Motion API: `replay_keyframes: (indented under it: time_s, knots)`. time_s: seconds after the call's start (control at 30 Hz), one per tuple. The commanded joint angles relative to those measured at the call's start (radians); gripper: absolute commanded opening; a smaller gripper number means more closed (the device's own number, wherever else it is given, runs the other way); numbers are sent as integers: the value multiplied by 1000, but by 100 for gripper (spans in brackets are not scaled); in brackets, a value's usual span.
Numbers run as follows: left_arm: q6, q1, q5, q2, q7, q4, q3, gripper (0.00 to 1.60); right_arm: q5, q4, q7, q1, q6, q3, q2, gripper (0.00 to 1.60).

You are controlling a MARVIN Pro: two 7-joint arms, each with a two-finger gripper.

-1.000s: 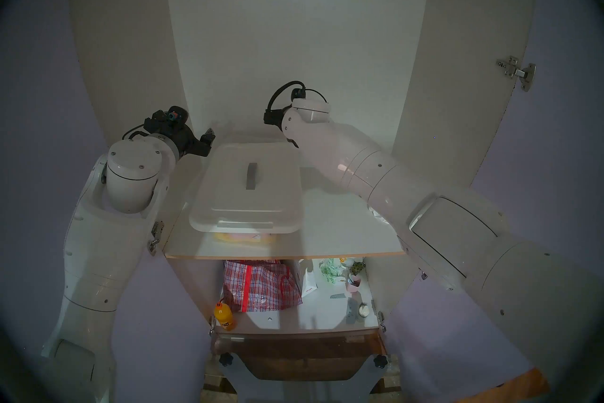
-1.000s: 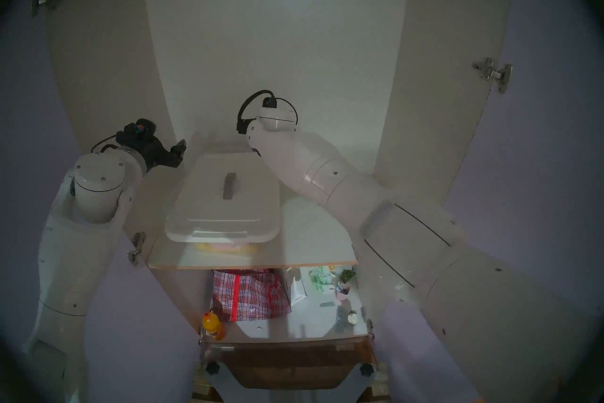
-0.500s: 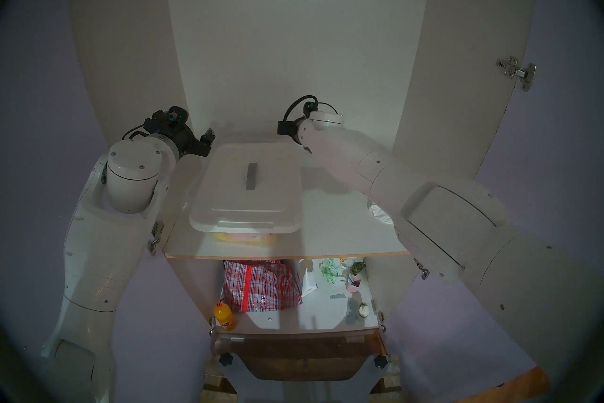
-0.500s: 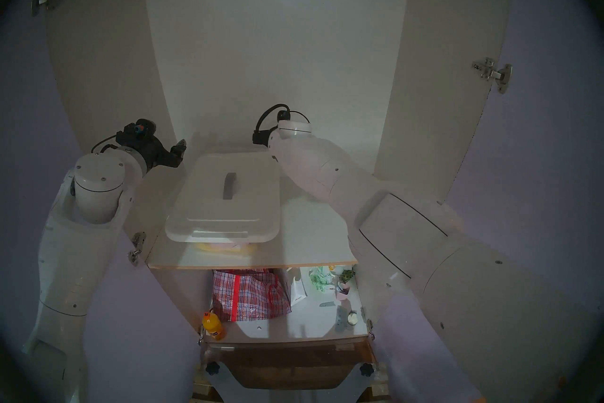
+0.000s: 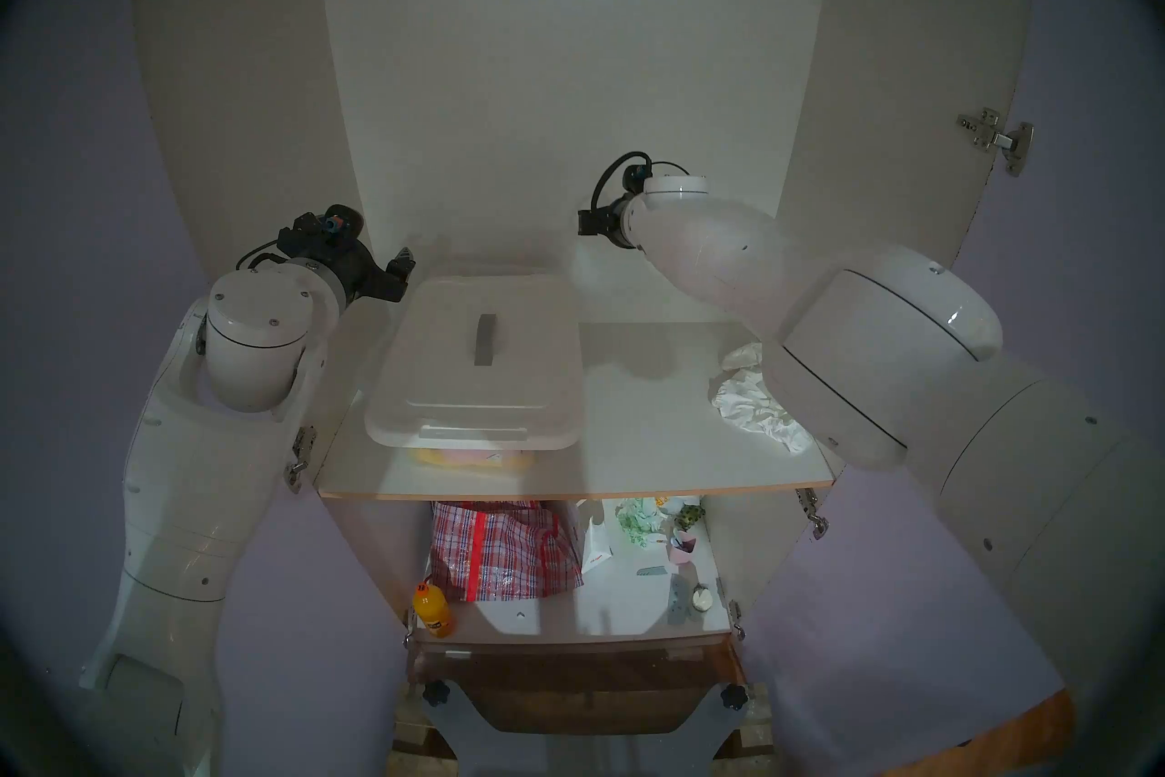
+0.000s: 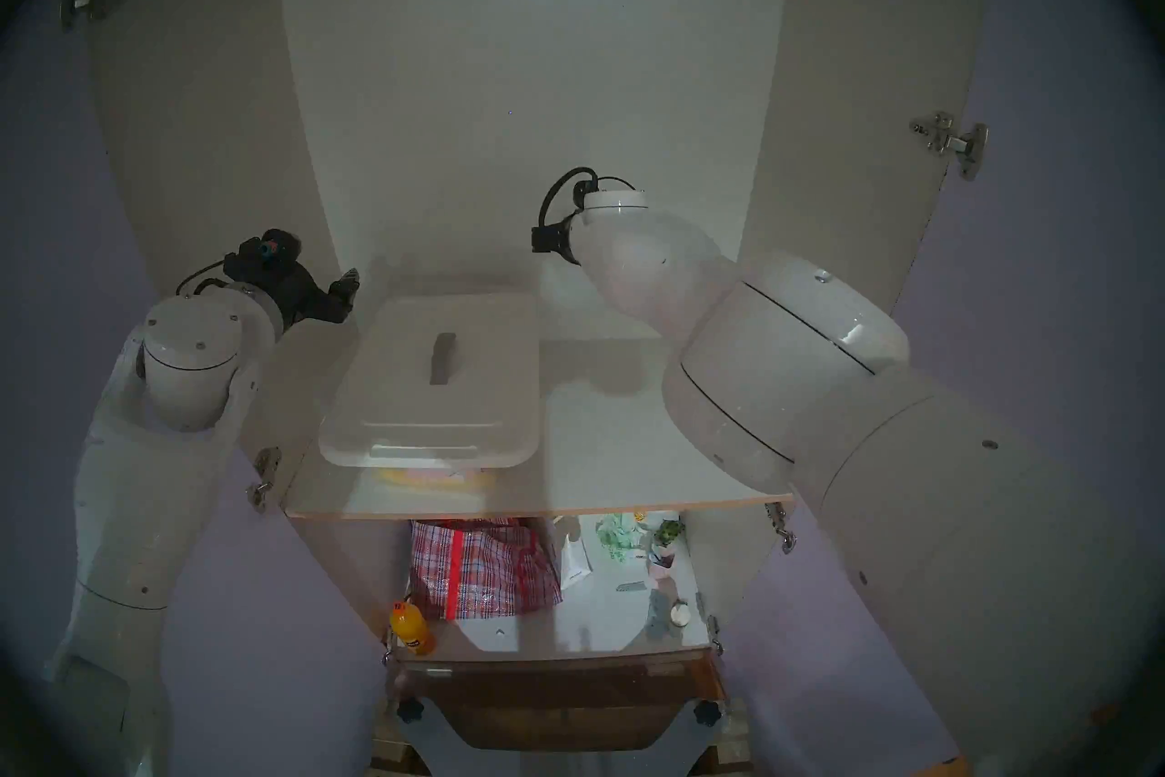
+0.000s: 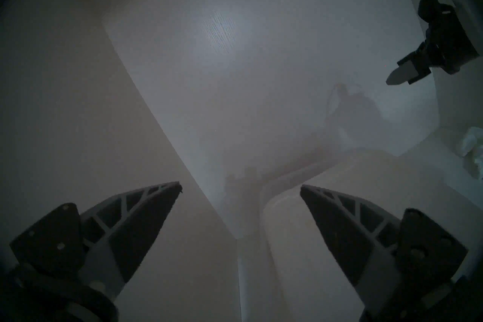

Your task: Take clothing out of the storage bin and put the lid back on the bin

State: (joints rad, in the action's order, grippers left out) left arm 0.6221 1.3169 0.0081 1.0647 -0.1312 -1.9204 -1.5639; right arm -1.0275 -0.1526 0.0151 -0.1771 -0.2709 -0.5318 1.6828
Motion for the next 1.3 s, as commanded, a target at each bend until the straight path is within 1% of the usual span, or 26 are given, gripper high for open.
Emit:
replay_keyframes:
  time_s: [0.0,0.23,0.33,0.37,0.4,0.43,0.5,0.57,0.7,0.77,0.8,0.83,0.9,0.93,1.07,1.17,1.2,1.27]
  knots:
    - [-3,-20,-3,-4,-3,-25,-8,160,9,-18,-4,16,56,5,26,160]
    - [-2,-20,-4,-4,-3,-25,-8,160,12,-8,-14,17,66,7,30,160]
    - [-2,-20,-4,-4,-3,-26,-8,160,48,-23,-65,-15,120,44,11,160]
    - [-2,-20,-4,-4,-3,-26,-8,160,54,-18,-62,-25,141,54,11,160]
    - [-2,-20,-4,-4,-3,-26,-8,160,59,-11,-25,-39,183,58,15,160]
    - [-2,-20,-4,-5,-3,-26,-7,160,58,2,-19,-45,210,67,18,160]
    - [-2,-20,-4,-4,-3,-25,-7,160,59,19,14,-55,234,71,21,160]
    - [-3,-20,-4,-4,-2,-25,-7,160,51,28,17,-49,217,68,15,160]
    - [-4,-20,-4,-4,-2,-24,-7,160,62,32,10,-39,214,78,-5,160]
    - [-4,-20,-4,-4,-2,-24,-7,160,84,35,0,-39,204,101,-17,160]
    - [-4,-20,-4,-4,-2,-24,-7,160,108,36,-9,-43,202,128,-26,160]
    - [-4,-20,-4,-4,-2,-24,-7,160,114,35,-13,-52,218,142,-34,160]
    - [-3,-20,-4,-5,-2,-24,-7,160,119,37,-3,-71,232,159,-42,160]
    - [-3,-20,-4,-5,-2,-24,-7,160,115,41,4,-78,220,176,-46,160]
    - [-3,-20,-4,-5,-1,-24,-6,160,119,44,18,-101,225,190,-55,160]
    - [-3,-20,-4,-5,-1,-24,-6,160,120,45,40,-112,237,191,-56,160]
    - [-3,-20,-4,-5,-1,-24,-6,160,116,49,73,-114,241,186,-47,160]
    - [-4,-20,-4,-5,-1,-24,-6,160,116,47,78,-115,238,186,-47,160]
